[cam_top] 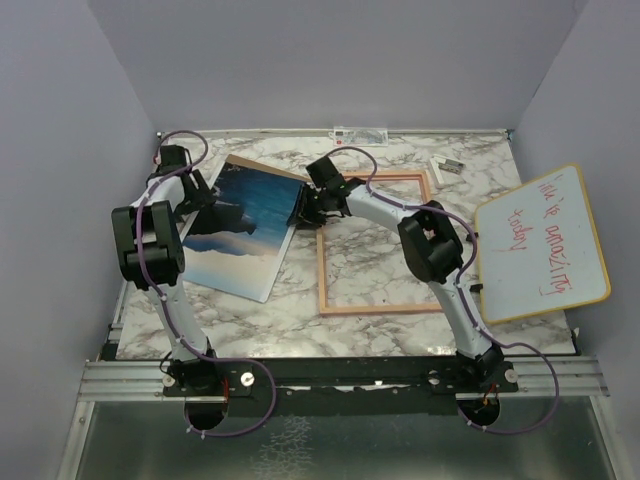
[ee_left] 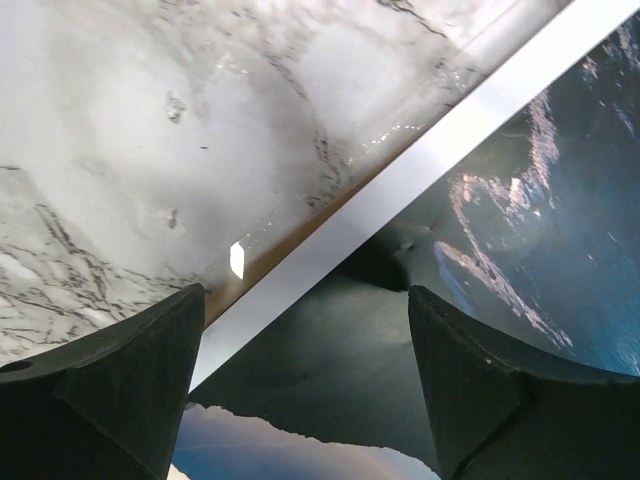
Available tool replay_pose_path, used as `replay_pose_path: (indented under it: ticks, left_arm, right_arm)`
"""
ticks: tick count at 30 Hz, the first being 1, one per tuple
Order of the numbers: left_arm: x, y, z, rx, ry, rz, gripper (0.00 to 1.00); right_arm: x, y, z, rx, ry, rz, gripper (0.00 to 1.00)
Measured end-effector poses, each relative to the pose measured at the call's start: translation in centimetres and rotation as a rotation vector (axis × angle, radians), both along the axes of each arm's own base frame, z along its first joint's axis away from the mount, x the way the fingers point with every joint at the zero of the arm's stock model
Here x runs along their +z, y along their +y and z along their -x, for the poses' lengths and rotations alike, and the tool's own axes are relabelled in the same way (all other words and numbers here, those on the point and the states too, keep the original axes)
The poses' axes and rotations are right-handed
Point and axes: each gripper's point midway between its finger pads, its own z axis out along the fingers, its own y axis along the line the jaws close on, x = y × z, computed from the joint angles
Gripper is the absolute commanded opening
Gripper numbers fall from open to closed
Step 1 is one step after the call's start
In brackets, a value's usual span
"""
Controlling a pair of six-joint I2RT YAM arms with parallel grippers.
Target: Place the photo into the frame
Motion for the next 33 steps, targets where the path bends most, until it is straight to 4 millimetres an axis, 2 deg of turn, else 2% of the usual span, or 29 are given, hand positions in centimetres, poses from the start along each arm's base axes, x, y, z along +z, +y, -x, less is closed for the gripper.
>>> replay_pose_path:
  ticks: [7, 13, 16, 18, 22, 25, 33]
  left_arm:
    - [-0.3, 2.1, 1.0, 0.080, 0.014, -0.054, 0.78]
    - [-0.4, 4.3, 4.5, 0.225, 0.055, -0.098, 0.77]
    - [-0.2, 4.8, 6.4, 0.273, 0.085, -0.115, 0.78]
    - [-0.1, 4.9, 6.9, 0.281, 0.096, -0.121, 0.78]
    - [-0.1, 4.8, 7.1, 0.274, 0.103, -0.119, 0.79]
    - [0.2, 4.4, 6.8, 0.250, 0.103, -0.098, 0.79]
    - [3.3, 3.2, 3.3, 0.190, -0.003, -0.014, 0.79]
  right_arm:
    - [0.1, 0.9, 0.9, 0.084, -0.005, -0.060, 0.41]
    - [0.2, 0.6, 0.8, 0.086, -0.030, -0.039, 0.46]
    - [0.4, -0.1, 0.1, 0.065, -0.055, 0.013, 0.48]
    - [0.8, -0.5, -0.5, 0.054, -0.078, 0.048, 0.48]
    - [1.8, -1.7, -2.6, 0.016, -0.136, 0.095, 0.51]
    - [1.8, -3.1, -4.3, -0.015, -0.166, 0.126, 0.53]
    - [0.4, -4.1, -7.4, -0.044, -0.190, 0.151, 0.54]
